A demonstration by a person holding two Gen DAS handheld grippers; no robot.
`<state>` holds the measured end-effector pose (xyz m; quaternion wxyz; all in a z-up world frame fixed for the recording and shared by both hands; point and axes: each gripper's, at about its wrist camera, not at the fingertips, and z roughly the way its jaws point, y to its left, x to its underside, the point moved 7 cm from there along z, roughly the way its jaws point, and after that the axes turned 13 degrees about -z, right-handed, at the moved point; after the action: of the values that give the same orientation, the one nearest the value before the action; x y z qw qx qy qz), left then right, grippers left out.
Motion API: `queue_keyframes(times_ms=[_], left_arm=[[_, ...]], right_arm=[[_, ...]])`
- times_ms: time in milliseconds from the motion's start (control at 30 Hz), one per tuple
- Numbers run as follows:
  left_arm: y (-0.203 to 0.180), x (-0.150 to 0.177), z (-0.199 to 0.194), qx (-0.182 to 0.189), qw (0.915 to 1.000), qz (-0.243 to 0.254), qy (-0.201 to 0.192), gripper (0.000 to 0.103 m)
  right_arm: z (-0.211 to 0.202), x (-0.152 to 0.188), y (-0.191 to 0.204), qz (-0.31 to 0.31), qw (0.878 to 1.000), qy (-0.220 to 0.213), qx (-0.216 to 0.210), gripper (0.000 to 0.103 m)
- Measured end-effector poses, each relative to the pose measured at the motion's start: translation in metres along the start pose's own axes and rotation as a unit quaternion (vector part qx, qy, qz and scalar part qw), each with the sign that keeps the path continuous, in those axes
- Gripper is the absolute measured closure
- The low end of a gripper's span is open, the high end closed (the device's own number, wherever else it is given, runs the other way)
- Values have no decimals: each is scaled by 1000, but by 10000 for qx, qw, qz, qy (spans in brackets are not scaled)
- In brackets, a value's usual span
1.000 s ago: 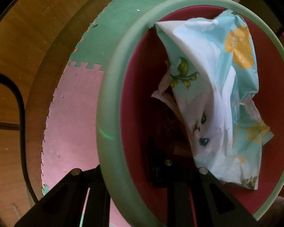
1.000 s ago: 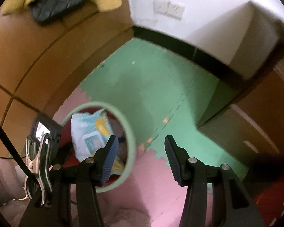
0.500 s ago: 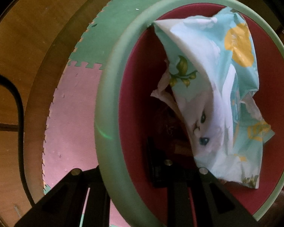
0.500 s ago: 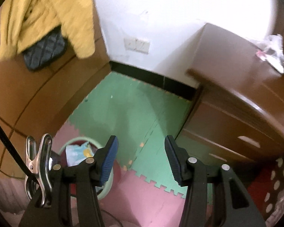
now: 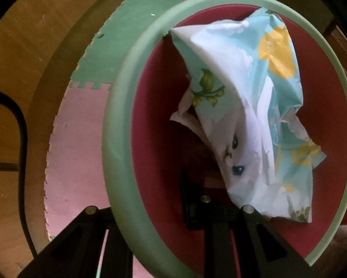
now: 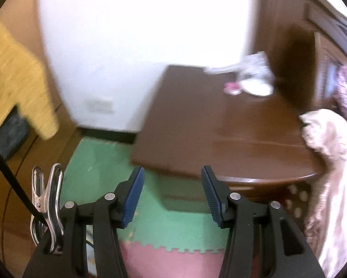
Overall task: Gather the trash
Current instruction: 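Move the right gripper back to the clear plastic bag on the nightstand, then close the right gripper on the clear plastic bag and lift it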
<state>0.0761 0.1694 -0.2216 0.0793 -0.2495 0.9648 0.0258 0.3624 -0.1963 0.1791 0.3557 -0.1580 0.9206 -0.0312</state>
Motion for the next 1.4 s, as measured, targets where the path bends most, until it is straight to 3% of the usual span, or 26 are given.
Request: queue_keyframes(times_ms=[300,467,600,700,867,1033,1200,1400], left_arm=[[4,-3,0,-193,9994,-293,-24,86],[9,-4,2,-360,9985,-410,35,86],[8,-6,4,-417,9982,-427,45,86],[9,-7,4,-421,9979,-494,60,85],[8,-8,4,-434,9980,-456,68,85],[3,-6,2,-491,9986,-211,42,86],[4,-6,1,-470,9983,-355,24,85],[3,-5,1,-524,9981,-335,53,84]], right_arm=[[44,-40,-94,100,9960,65,883,51],[75,-64,-130,-174,9898,52,1411,51],[109,-84,-149,-347,9866,-13,1592,51],[133,-94,-160,-500,9836,-27,1731,44],[167,-112,-177,-627,9826,-37,1751,43],[198,-127,-210,48,9887,185,1489,43],[233,-138,-239,715,9875,507,1311,43],[265,-140,-243,706,9843,880,1357,42]])
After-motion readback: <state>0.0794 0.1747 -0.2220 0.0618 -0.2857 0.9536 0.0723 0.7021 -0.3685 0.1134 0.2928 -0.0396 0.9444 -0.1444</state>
